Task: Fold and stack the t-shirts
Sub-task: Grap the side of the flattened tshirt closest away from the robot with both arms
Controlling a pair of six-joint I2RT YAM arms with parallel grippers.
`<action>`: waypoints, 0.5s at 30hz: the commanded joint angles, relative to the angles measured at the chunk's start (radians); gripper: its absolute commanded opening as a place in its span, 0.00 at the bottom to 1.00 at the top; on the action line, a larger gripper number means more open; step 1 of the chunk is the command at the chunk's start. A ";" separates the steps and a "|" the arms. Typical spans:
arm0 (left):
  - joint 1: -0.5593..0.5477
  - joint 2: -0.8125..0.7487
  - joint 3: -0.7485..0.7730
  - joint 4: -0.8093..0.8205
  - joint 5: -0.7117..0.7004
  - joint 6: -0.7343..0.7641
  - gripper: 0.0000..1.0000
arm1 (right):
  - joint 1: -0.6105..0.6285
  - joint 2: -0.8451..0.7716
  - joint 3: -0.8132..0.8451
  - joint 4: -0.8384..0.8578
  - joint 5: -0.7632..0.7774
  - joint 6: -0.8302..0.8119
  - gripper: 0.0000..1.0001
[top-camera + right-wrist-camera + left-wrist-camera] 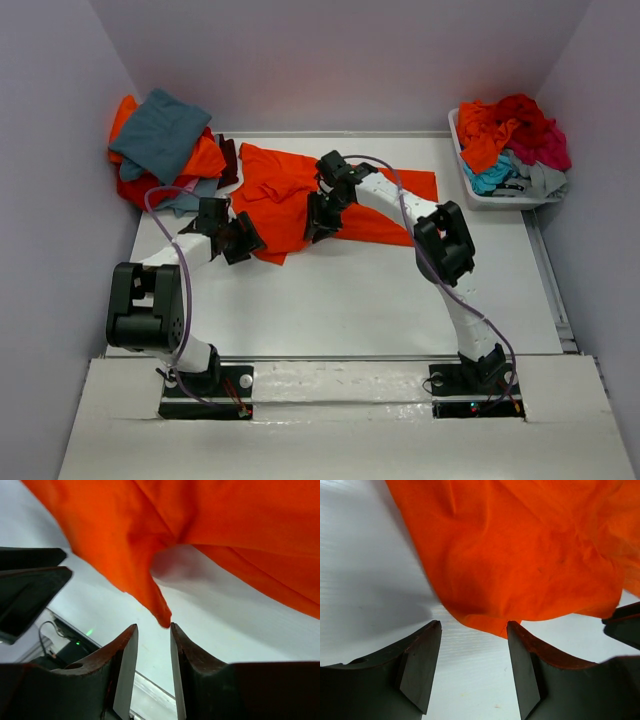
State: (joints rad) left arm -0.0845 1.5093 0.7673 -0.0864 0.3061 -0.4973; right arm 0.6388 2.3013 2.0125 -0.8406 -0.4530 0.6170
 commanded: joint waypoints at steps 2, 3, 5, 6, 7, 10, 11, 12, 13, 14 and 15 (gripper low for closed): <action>-0.037 -0.003 0.026 0.019 0.018 -0.018 0.66 | -0.001 -0.048 -0.054 -0.029 0.046 -0.031 0.39; -0.037 -0.001 0.027 0.016 0.018 -0.020 0.66 | -0.001 -0.048 -0.054 -0.034 0.056 -0.033 0.40; -0.047 -0.003 0.030 0.014 0.022 -0.026 0.66 | -0.001 -0.048 -0.046 -0.044 0.079 -0.037 0.39; -0.070 -0.003 0.030 0.008 0.021 -0.033 0.66 | -0.001 -0.048 -0.044 -0.049 0.086 -0.037 0.39; -0.070 -0.007 0.030 0.008 0.019 -0.038 0.66 | -0.001 -0.051 -0.043 -0.049 0.094 -0.039 0.40; -0.101 -0.011 0.024 -0.003 0.018 -0.058 0.66 | -0.001 -0.048 -0.034 -0.052 0.103 -0.039 0.39; -0.115 -0.012 0.014 0.002 0.022 -0.064 0.66 | -0.001 -0.048 -0.031 -0.054 0.103 -0.037 0.40; -0.124 -0.015 0.009 0.004 0.022 -0.073 0.66 | -0.001 -0.045 -0.024 -0.055 0.102 -0.037 0.39; -0.124 -0.018 0.003 0.005 0.024 -0.078 0.66 | -0.001 -0.043 -0.023 -0.057 0.102 -0.037 0.39; -0.133 -0.023 -0.008 0.007 0.027 -0.083 0.66 | -0.001 -0.040 -0.023 -0.058 0.102 -0.037 0.39; -0.133 -0.026 -0.014 0.004 0.028 -0.089 0.66 | -0.001 -0.040 -0.024 -0.058 0.102 -0.037 0.39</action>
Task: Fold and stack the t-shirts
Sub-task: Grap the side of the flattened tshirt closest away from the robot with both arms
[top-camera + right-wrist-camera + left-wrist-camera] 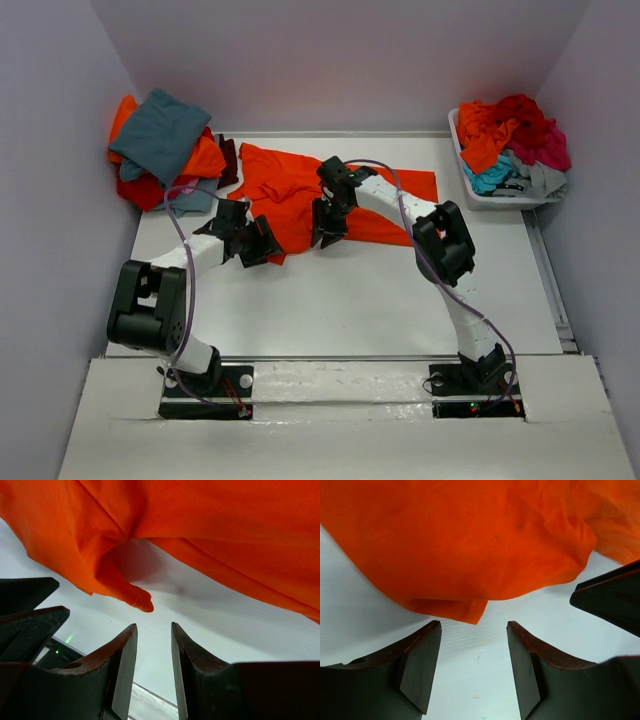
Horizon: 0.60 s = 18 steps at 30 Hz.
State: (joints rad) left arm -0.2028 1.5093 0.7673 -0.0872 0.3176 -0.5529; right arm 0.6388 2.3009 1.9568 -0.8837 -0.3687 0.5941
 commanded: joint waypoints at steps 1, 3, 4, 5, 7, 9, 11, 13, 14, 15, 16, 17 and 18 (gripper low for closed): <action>-0.015 -0.027 -0.019 0.004 0.020 -0.036 0.66 | -0.001 -0.041 0.030 -0.015 0.019 -0.016 0.39; -0.015 -0.034 -0.042 0.015 0.035 -0.045 0.66 | -0.001 -0.044 0.027 -0.015 0.022 -0.016 0.39; -0.024 -0.037 -0.052 0.017 0.040 -0.056 0.66 | -0.001 -0.044 0.022 -0.015 0.022 -0.016 0.39; -0.024 -0.037 -0.056 0.018 0.044 -0.058 0.66 | -0.001 -0.044 0.021 -0.014 0.022 -0.016 0.39; -0.024 -0.038 -0.071 0.021 0.051 -0.067 0.66 | -0.001 -0.043 0.016 -0.014 0.021 -0.013 0.39; -0.024 -0.049 -0.082 0.023 0.063 -0.077 0.66 | -0.001 -0.049 0.010 -0.011 0.022 -0.013 0.39; -0.024 -0.057 -0.098 0.027 0.060 -0.082 0.66 | -0.001 -0.054 0.001 -0.005 0.022 -0.011 0.39; -0.024 -0.054 -0.102 0.041 0.060 -0.087 0.66 | -0.001 -0.058 -0.010 0.000 0.022 -0.010 0.39; -0.024 -0.047 -0.102 0.055 0.061 -0.090 0.66 | -0.001 -0.060 -0.013 0.003 0.020 -0.008 0.39; -0.024 -0.032 -0.099 0.061 0.060 -0.094 0.66 | -0.001 -0.060 -0.013 0.002 0.020 -0.008 0.39; -0.024 -0.024 -0.094 0.066 0.061 -0.097 0.66 | -0.001 -0.061 -0.015 0.002 0.020 -0.008 0.39; -0.024 -0.017 -0.088 0.072 0.060 -0.099 0.66 | -0.001 -0.063 -0.015 0.000 0.020 -0.008 0.39; -0.024 -0.006 -0.086 0.081 0.055 -0.101 0.65 | -0.001 -0.066 -0.016 0.000 0.022 -0.010 0.39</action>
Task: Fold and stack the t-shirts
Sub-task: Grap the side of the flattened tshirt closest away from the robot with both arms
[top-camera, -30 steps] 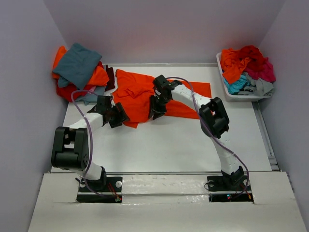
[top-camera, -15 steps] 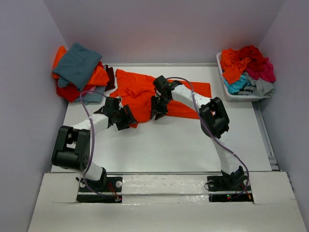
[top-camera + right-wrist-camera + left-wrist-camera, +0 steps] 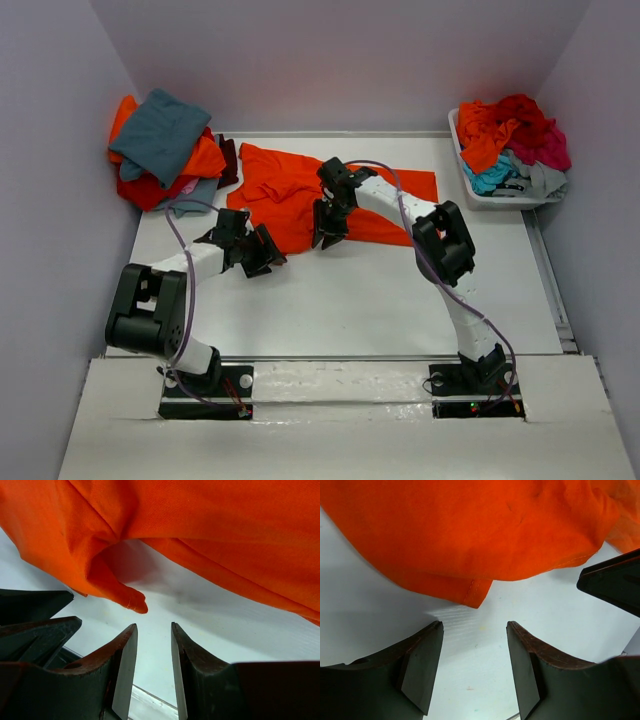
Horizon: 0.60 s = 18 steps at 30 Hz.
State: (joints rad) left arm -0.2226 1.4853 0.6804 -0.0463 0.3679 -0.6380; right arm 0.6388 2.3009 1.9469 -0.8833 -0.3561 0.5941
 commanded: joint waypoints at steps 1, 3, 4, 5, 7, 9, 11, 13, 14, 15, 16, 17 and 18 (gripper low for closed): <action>-0.004 0.023 0.004 0.040 0.003 -0.018 0.66 | -0.001 -0.069 -0.009 -0.002 0.012 -0.011 0.39; -0.004 0.047 0.013 0.077 0.000 -0.020 0.65 | -0.001 -0.080 -0.012 -0.006 0.020 -0.014 0.39; -0.004 0.055 0.015 0.086 0.000 -0.025 0.65 | -0.001 -0.083 -0.017 -0.008 0.026 -0.017 0.39; -0.004 0.065 0.019 0.095 0.000 -0.029 0.65 | -0.001 -0.086 -0.020 -0.008 0.029 -0.020 0.39; -0.004 0.098 0.030 0.118 0.012 -0.037 0.65 | -0.001 -0.092 -0.026 -0.019 0.039 -0.023 0.39; -0.004 0.116 0.031 0.131 0.017 -0.045 0.65 | -0.001 -0.098 -0.034 -0.020 0.043 -0.025 0.39; -0.004 0.122 0.030 0.137 0.014 -0.048 0.64 | -0.001 -0.103 -0.042 -0.022 0.049 -0.025 0.39; -0.004 0.131 0.030 0.140 0.012 -0.048 0.58 | -0.001 -0.107 -0.045 -0.023 0.055 -0.027 0.39; -0.004 0.133 0.028 0.140 0.012 -0.048 0.57 | -0.001 -0.109 -0.048 -0.025 0.057 -0.027 0.39; -0.004 0.135 0.028 0.137 0.012 -0.048 0.57 | -0.001 -0.109 -0.048 -0.026 0.060 -0.028 0.39; -0.004 0.129 0.027 0.135 0.012 -0.049 0.57 | -0.001 -0.107 -0.045 -0.028 0.059 -0.028 0.39; -0.004 0.124 0.024 0.132 0.009 -0.051 0.57 | -0.001 -0.106 -0.045 -0.028 0.060 -0.027 0.39; -0.004 0.118 0.021 0.120 0.000 -0.051 0.56 | -0.001 -0.104 -0.045 -0.028 0.060 -0.028 0.39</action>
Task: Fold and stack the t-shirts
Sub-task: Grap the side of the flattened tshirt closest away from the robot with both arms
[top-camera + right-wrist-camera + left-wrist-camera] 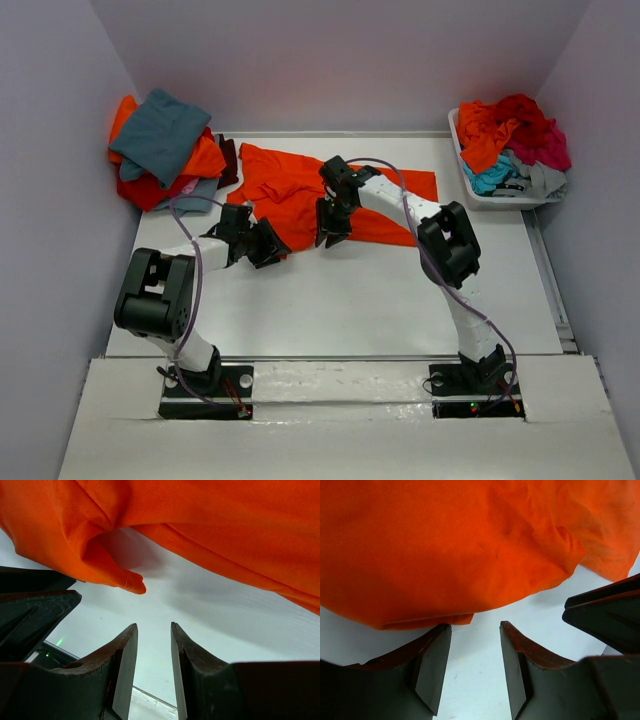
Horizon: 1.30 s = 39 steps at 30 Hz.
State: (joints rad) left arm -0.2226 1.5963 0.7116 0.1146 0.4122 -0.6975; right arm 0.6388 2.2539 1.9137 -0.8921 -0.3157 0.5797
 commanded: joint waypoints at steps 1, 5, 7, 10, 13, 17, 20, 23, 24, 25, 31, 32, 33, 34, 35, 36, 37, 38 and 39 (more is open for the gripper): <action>-0.004 -0.007 -0.012 -0.049 -0.050 0.009 0.56 | -0.001 -0.053 -0.007 -0.021 0.018 -0.012 0.39; -0.004 -0.022 -0.003 -0.113 -0.096 0.018 0.56 | -0.001 -0.042 0.007 -0.022 0.010 -0.011 0.38; -0.004 -0.029 0.000 -0.143 -0.110 0.018 0.56 | -0.001 -0.040 0.011 -0.022 0.007 -0.011 0.39; -0.004 -0.039 0.009 -0.205 -0.159 0.018 0.56 | -0.001 -0.039 0.018 -0.027 0.013 -0.011 0.38; -0.004 -0.044 0.025 -0.260 -0.210 0.027 0.54 | -0.001 -0.045 0.010 -0.021 0.015 -0.007 0.38; -0.004 -0.027 0.041 -0.308 -0.246 0.033 0.54 | -0.001 -0.051 -0.004 -0.007 0.009 -0.001 0.38; -0.004 0.002 0.051 -0.319 -0.254 0.036 0.54 | -0.001 -0.056 -0.008 -0.002 0.010 -0.003 0.38; -0.004 0.036 0.061 -0.309 -0.242 0.043 0.53 | -0.001 -0.060 -0.016 0.001 0.012 -0.004 0.38; -0.015 0.048 0.074 -0.306 -0.233 0.043 0.52 | -0.001 -0.062 -0.018 0.001 0.012 -0.006 0.38; -0.015 0.071 0.080 -0.300 -0.225 0.043 0.51 | -0.001 -0.062 -0.021 0.001 0.013 -0.006 0.38; -0.037 0.132 0.109 -0.277 -0.194 0.038 0.50 | -0.001 -0.074 -0.035 -0.001 0.023 -0.015 0.38; -0.047 0.139 0.114 -0.277 -0.193 0.039 0.50 | -0.001 -0.076 -0.036 -0.001 0.026 -0.015 0.38; -0.047 0.151 0.114 -0.277 -0.191 0.041 0.50 | -0.001 -0.076 -0.036 -0.002 0.027 -0.017 0.38; -0.047 0.155 0.114 -0.279 -0.191 0.043 0.50 | -0.001 -0.076 -0.035 -0.002 0.027 -0.017 0.38; -0.047 0.157 0.112 -0.279 -0.193 0.043 0.50 | -0.001 -0.074 -0.035 -0.002 0.027 -0.017 0.38; -0.047 0.157 0.108 -0.279 -0.193 0.046 0.49 | -0.001 -0.074 -0.035 -0.002 0.027 -0.015 0.38; -0.047 0.154 0.104 -0.280 -0.196 0.047 0.49 | -0.001 -0.074 -0.033 -0.004 0.027 -0.015 0.38; -0.047 0.154 0.100 -0.283 -0.197 0.049 0.48 | -0.001 -0.073 -0.033 -0.004 0.027 -0.015 0.38; -0.047 0.152 0.094 -0.289 -0.202 0.053 0.48 | -0.001 -0.073 -0.031 -0.002 0.026 -0.015 0.38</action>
State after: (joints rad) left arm -0.2630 1.6848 0.8658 -0.0547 0.2993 -0.6926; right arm 0.6388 2.2402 1.8812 -0.9009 -0.3016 0.5785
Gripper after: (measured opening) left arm 0.482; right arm 0.383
